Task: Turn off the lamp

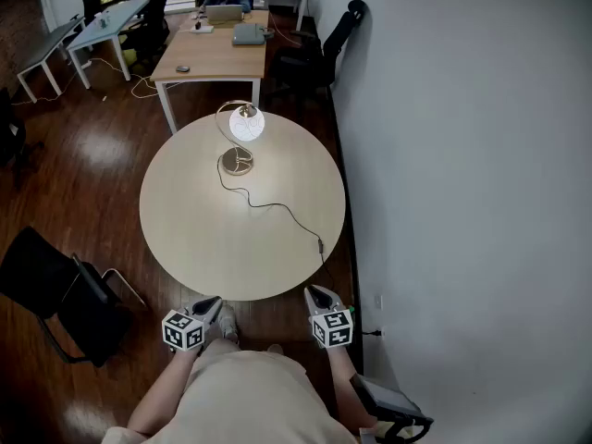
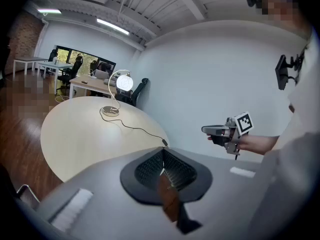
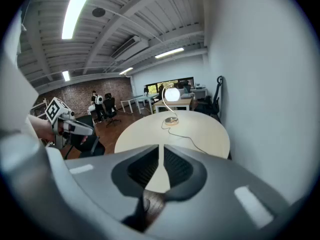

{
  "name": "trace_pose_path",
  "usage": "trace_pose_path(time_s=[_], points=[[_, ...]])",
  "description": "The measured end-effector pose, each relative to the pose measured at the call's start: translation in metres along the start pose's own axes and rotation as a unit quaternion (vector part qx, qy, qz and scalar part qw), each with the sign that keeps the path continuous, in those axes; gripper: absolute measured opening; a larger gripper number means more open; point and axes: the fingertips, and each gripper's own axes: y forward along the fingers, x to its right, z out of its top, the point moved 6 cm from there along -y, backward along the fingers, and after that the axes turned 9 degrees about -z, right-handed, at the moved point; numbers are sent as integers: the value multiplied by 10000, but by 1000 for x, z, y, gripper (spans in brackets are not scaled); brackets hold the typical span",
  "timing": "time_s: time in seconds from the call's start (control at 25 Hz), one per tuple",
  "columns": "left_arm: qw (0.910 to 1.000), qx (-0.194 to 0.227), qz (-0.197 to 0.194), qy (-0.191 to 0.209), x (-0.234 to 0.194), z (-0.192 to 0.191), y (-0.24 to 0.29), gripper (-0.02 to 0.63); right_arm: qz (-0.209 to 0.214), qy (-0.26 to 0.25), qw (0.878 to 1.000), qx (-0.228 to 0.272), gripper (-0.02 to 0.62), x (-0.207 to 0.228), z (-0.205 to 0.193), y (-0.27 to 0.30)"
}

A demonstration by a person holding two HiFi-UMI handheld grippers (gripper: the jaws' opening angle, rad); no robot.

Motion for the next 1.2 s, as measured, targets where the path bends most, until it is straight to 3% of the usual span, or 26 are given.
trace_pose_path(time_s=[0.4,0.8,1.2], points=[[9997,-130,-222,-13,-74,35,-24,-8,-195,-14,9998,-39,32,-43,43,39],[9947,-456,-890,239,-108,51,3,-8,-809,236,9961,-247,32,-44,27,54],[9918,-686,-1065,172,-117,61,24,-8,-1172,316,9912,-524,32,-21,18,58]])
